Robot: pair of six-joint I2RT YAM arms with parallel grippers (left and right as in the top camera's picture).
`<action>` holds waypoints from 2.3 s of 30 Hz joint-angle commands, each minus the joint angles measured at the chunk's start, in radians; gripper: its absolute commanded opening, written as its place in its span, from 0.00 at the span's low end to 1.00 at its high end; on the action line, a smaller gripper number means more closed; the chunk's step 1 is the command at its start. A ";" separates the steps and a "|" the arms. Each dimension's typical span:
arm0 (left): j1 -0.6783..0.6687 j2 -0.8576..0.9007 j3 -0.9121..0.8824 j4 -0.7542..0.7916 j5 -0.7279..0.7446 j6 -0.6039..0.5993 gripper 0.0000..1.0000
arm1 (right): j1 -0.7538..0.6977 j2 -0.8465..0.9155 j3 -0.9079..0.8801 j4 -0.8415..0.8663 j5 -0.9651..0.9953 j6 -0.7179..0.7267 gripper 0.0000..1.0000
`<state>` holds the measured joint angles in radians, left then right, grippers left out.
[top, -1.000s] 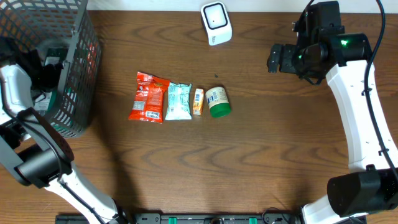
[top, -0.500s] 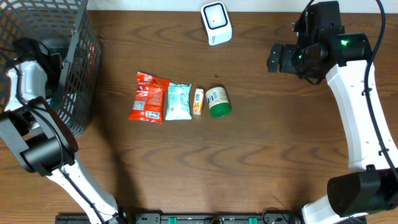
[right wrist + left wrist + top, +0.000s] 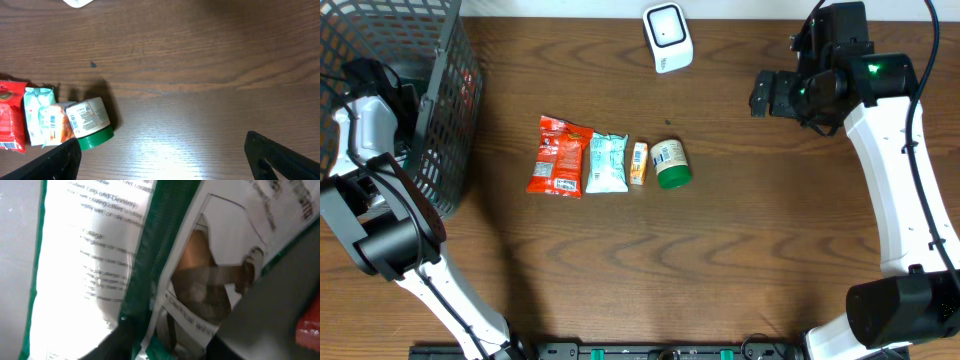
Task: Scan the item barcode
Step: 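Reach the left gripper into the basket toward the green box, then grasp the green-white glove pack with the left gripper and lift it out, then carry the glove pack right of the jar and lower it onto the table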
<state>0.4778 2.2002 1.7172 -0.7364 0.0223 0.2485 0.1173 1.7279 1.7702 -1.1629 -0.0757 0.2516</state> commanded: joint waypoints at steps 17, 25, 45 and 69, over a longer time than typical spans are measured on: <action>0.003 -0.400 0.060 0.051 -0.061 -0.110 0.07 | 0.002 0.004 0.017 -0.001 -0.005 -0.010 0.99; 0.000 -0.649 0.060 0.064 -0.060 -0.212 0.07 | 0.002 0.004 0.017 -0.001 -0.004 -0.010 0.99; -0.410 -0.821 -0.026 -0.280 0.341 -0.454 0.07 | 0.002 0.004 0.017 -0.001 -0.004 -0.010 0.99; -1.195 -0.357 -0.047 0.233 0.093 -1.044 0.07 | -0.436 -0.109 0.129 -0.197 -0.293 -0.032 0.99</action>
<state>-0.6636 1.7889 1.6672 -0.5434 0.2253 -0.6430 -0.2276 1.6581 1.8713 -1.3319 -0.2516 0.2291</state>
